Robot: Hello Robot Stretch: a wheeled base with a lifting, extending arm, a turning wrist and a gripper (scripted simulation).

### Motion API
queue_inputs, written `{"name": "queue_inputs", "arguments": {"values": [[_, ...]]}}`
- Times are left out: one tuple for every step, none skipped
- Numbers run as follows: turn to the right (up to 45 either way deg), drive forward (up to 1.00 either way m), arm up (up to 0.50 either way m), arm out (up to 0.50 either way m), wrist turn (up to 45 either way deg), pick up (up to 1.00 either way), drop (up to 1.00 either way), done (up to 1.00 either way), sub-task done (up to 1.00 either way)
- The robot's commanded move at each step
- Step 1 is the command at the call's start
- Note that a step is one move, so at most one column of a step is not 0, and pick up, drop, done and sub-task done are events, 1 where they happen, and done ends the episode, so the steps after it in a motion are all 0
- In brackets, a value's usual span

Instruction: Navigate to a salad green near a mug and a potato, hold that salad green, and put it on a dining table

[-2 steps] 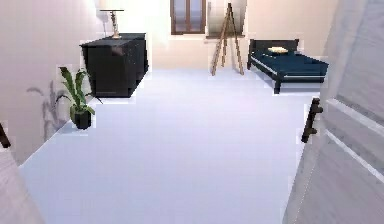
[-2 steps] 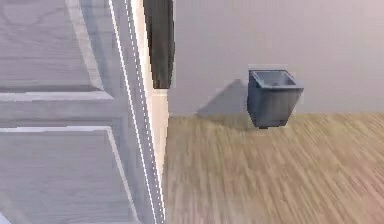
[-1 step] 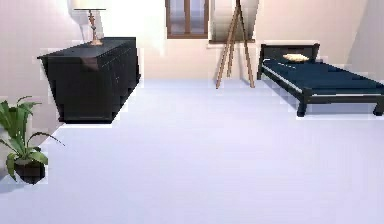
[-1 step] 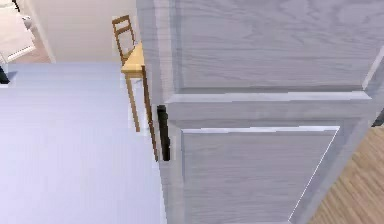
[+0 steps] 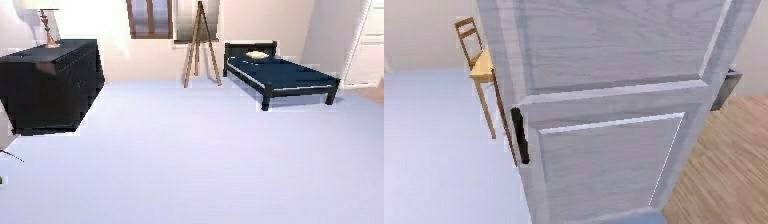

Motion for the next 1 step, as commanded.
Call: {"name": "queue_inputs", "arguments": {"values": [[0.0, 0.3, 0.0, 0.0, 0.0, 0.0, 0.0, 0.0, 0.0]]}}
